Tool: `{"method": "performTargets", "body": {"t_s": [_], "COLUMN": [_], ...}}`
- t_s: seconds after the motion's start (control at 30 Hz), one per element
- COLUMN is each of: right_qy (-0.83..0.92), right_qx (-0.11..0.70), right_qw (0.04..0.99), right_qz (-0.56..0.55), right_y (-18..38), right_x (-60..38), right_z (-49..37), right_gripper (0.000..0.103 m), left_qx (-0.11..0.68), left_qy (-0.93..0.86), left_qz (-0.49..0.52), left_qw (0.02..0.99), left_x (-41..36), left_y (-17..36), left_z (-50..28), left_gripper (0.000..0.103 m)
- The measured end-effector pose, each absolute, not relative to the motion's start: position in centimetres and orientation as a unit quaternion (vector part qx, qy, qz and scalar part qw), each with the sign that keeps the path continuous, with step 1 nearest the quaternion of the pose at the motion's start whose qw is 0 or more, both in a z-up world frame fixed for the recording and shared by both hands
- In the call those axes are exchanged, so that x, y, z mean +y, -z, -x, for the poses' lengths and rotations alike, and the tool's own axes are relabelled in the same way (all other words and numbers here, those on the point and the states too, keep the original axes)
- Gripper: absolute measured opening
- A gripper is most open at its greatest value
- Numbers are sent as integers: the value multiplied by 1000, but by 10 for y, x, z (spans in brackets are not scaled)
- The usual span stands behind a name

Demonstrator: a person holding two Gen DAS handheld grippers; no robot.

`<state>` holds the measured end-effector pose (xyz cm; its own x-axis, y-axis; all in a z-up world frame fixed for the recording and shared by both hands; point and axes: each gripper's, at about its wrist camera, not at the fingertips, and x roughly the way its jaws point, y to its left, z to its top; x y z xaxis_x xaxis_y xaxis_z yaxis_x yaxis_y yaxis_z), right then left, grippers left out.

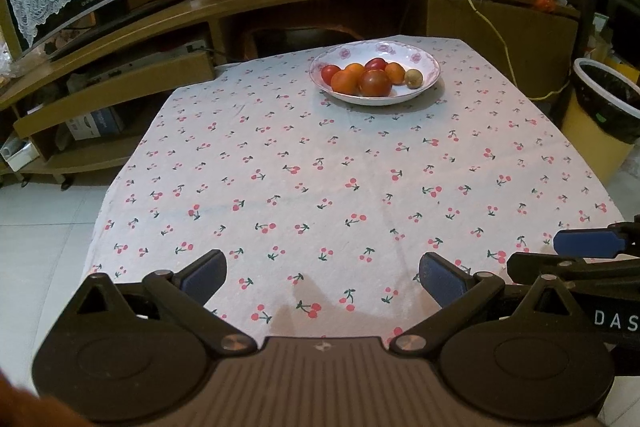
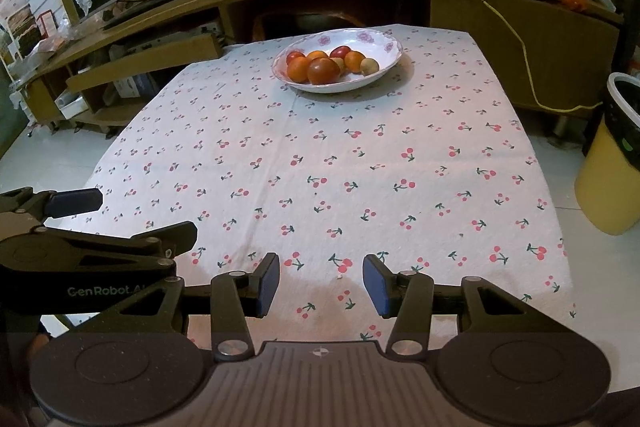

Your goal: Organize fruits

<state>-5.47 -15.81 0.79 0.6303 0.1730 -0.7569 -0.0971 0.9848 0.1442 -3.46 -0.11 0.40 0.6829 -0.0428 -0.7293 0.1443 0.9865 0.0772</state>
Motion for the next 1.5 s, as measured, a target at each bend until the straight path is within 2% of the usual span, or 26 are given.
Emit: {"method": "performTargets", "body": {"t_s": [1.5], "right_qy": [-75], "right_qx": [425], "right_qw": [901], "right_qz": [-42], "right_y": [-8], "right_x": [-150], "right_z": [62], "right_gripper": [48], "left_qx": [388], "left_qy": [36], "left_qz": [-79], "left_qw": [918], "left_x": [0], "left_y": [-6], "left_z": [47], "left_gripper": [103]}}
